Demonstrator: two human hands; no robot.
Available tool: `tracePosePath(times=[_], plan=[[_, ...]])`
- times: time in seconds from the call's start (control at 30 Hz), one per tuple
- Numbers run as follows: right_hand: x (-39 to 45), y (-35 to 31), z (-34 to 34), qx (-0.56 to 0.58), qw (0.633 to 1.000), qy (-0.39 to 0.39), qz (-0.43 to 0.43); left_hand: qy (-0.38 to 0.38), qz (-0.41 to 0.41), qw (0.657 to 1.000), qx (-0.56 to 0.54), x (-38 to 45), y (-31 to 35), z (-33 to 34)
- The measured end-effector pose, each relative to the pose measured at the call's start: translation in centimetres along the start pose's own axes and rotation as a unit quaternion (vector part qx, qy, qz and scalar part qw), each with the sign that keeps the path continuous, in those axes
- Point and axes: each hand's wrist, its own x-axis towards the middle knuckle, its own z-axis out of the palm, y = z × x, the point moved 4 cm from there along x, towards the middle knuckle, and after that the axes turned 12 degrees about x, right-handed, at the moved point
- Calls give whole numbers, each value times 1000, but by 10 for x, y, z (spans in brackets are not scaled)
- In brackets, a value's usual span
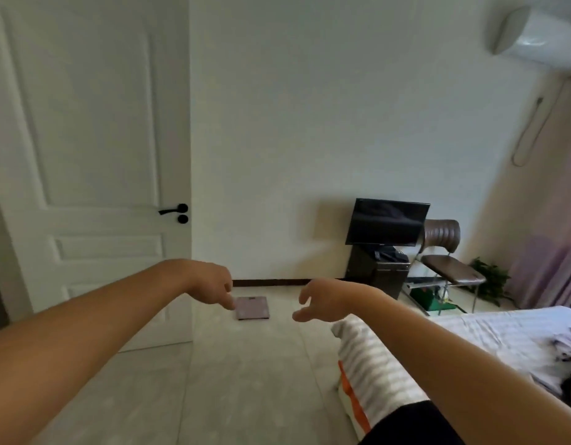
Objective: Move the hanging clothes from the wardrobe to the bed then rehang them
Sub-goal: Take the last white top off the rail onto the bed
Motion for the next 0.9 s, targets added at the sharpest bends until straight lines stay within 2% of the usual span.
tracePosePath(times=[0.27,0.47,0.67,0.9], plan=[[46,-241,3,-19,990,-8,-137,13,-138,989,-59,-156,-200,53],[69,-413,29,-40,962,-19,-270,14,-238,964,-119,-272,-309,111],[69,-548,47,-136,911,-45,-388,4,-340,927,-159,-362,-368,155],[77,-671,70,-142,838,-79,-520,-18,-471,865,-169,-440,-399,186]])
